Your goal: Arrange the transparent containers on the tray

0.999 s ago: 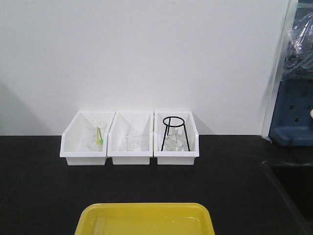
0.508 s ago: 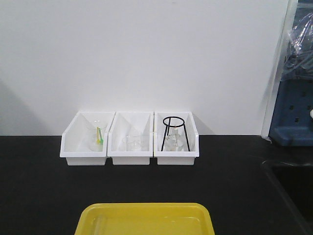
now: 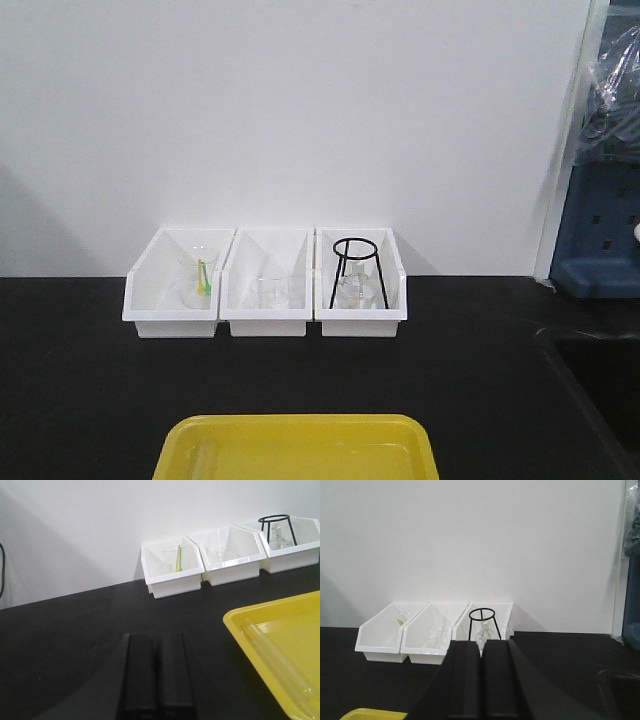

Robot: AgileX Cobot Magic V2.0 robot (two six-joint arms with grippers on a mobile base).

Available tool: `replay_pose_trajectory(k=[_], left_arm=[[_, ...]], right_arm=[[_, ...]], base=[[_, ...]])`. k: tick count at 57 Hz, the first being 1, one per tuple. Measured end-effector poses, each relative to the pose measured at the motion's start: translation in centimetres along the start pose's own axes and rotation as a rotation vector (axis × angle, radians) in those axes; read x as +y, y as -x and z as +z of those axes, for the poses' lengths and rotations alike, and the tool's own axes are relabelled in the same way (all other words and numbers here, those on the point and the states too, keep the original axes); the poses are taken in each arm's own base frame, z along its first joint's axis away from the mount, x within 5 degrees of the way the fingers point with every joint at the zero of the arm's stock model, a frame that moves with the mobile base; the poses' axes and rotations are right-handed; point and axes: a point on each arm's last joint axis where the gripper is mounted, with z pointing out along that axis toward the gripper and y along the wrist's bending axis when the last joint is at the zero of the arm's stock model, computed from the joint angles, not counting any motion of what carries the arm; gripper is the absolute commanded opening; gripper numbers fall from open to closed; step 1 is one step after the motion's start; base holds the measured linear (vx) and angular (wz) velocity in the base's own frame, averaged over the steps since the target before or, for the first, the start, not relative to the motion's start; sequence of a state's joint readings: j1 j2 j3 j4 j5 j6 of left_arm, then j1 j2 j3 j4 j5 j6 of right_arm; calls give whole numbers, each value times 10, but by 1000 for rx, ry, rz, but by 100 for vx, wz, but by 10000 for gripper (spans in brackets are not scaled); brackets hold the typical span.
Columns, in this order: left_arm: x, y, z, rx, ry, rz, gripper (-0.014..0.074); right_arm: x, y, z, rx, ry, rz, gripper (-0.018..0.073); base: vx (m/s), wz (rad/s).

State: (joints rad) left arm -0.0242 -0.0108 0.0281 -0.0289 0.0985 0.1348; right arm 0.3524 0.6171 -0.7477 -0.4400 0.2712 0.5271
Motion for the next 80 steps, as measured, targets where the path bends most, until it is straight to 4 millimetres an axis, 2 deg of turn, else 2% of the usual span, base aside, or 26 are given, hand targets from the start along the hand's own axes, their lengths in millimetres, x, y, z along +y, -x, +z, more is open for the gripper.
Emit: replay_pose_trajectory(k=[19, 27, 32, 41, 46, 60, 65, 80], left_arm=[[0, 0, 0, 0, 0, 0, 0], [0, 0, 0, 0, 0, 0, 0], [0, 0, 0, 0, 0, 0, 0], [0, 0, 0, 0, 0, 0, 0], [0, 0, 0, 0, 0, 0, 0], [0, 0, 0, 0, 0, 0, 0], [0, 0, 0, 1, 0, 0, 0], [0, -1, 0, 7, -1, 0, 0]], right_arm=[[0, -1, 0, 9, -5, -8, -11], [-1, -8, 0, 88, -15, -22, -11], [-1, -16, -1, 160, 4, -97, -11], [1, -54, -8, 157, 82, -210, -11], [-5, -87, -16, 101, 70, -199, -11], [-29, -181, -49, 14, -106, -84, -11], [-31, -194, -58, -3, -132, -86, -11], [-32, -203, -61, 72, -146, -127, -11]], base=[[0, 0], [0, 0], [0, 0], [0, 0], [0, 0], [0, 0], [0, 0], [0, 0]])
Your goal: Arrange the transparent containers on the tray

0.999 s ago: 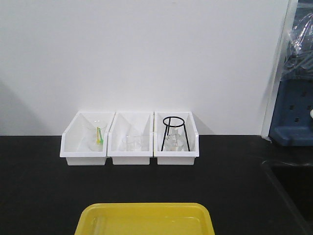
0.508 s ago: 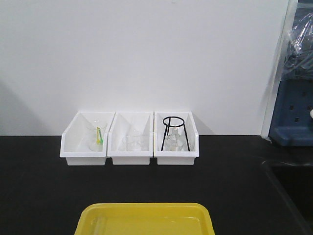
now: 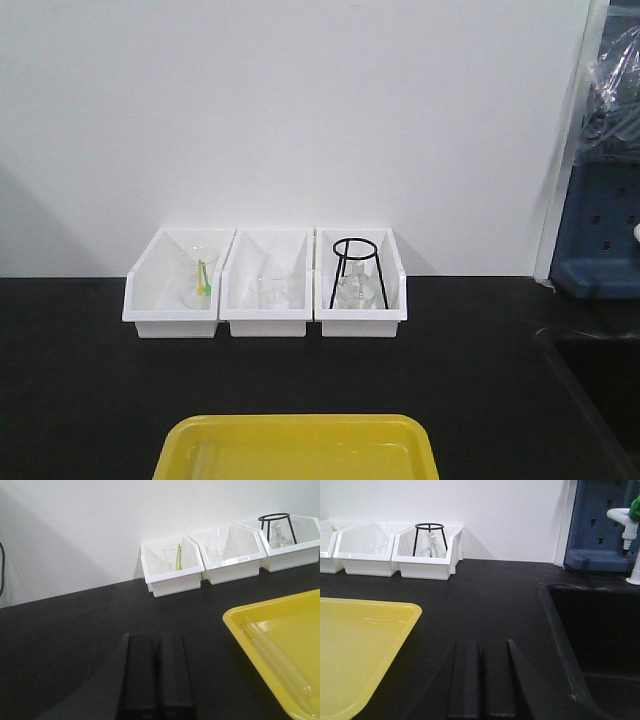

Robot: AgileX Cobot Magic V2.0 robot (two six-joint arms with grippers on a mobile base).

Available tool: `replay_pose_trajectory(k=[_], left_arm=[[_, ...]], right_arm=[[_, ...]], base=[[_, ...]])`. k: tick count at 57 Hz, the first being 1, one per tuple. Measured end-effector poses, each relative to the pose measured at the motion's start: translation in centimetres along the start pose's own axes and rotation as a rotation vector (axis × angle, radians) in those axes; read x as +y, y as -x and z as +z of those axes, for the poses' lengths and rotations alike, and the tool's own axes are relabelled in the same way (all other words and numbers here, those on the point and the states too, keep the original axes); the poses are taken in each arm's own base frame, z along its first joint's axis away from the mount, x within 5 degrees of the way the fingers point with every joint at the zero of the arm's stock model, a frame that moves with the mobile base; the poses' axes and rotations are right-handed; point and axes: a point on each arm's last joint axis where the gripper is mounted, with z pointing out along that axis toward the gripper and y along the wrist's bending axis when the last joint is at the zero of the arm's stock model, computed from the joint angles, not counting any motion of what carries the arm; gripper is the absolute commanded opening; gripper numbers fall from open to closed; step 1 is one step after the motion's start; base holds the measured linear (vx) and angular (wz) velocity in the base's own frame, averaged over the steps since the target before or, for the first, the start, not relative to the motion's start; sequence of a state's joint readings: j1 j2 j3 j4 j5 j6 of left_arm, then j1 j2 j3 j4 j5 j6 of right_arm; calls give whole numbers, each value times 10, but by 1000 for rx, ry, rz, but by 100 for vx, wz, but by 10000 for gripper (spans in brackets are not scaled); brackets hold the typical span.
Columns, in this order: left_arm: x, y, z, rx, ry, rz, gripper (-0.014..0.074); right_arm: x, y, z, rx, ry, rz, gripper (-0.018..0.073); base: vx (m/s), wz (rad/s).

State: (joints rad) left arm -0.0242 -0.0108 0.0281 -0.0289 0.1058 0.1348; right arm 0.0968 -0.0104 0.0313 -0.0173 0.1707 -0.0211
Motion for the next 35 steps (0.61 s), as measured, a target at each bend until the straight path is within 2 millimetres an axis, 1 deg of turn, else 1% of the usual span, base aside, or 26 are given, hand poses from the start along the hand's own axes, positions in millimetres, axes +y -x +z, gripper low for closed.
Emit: replay_pose_trajectory(k=[35], left_arm=[[0, 0, 0, 0, 0, 0, 0]], right_arm=[[0, -1, 0, 7, 0, -3, -11]], base=[[0, 0]])
